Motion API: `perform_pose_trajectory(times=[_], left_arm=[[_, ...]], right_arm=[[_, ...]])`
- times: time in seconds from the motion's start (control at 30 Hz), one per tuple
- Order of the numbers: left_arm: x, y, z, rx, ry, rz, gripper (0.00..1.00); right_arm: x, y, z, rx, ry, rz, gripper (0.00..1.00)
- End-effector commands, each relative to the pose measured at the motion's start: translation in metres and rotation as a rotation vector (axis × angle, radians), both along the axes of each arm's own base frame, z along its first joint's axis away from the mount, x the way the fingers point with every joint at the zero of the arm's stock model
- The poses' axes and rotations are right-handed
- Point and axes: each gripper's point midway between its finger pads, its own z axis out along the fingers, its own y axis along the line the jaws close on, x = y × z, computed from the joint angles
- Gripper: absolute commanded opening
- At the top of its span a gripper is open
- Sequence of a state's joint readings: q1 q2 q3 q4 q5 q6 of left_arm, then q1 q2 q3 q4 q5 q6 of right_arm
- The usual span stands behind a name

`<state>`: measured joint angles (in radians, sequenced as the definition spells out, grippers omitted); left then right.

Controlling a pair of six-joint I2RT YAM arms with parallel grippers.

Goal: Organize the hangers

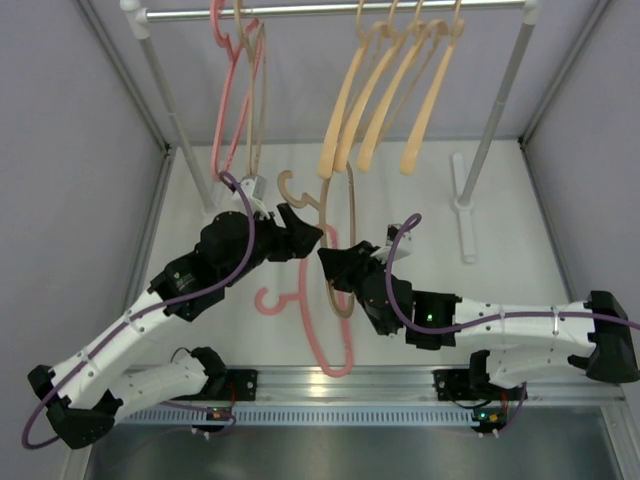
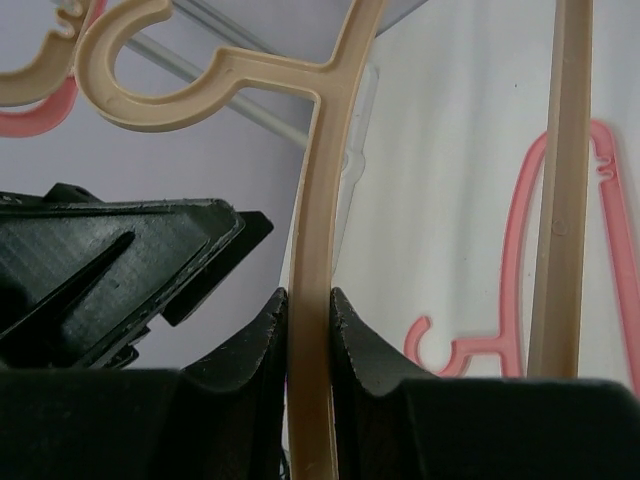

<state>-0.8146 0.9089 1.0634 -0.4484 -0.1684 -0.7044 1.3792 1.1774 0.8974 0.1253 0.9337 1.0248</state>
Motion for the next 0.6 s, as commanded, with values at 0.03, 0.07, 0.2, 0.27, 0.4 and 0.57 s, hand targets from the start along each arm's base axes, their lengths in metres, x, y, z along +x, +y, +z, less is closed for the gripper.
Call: perform_pose_trajectory(times=[0.03,0.07,0.2,0.27,0.4,0.57], left_arm=[[0.018,-0.006,0.005,-0.060,-0.032,0.069,0.76],[0.020,-0.007,0.006,-0.076,-0.039,0.080,0.75],[0.027,-0.011,0.001,-0.109,-0.039,0.109,0.73],[0.030,-0.014,-0.004,-0.110,-0.034,0.117,0.73],[0.032,-0.023,-0.005,-0.111,-0.040,0.122,0.69],[0.033,-0.033,-0.003,-0.094,-0.058,0.117,0.64]], right_arm=[[-0.007,0.004,0.016,0.047,-0.015,0.011,0.00],[-0.006,0.004,0.017,0.048,-0.016,0.009,0.00],[-0.006,0.004,0.017,0.046,-0.019,0.007,0.00],[-0.006,0.003,0.017,0.043,-0.020,0.007,0.00],[-0.005,0.001,0.017,0.036,-0.024,-0.002,0.00],[-0.005,0.000,0.016,0.021,-0.027,-0.006,0.00]])
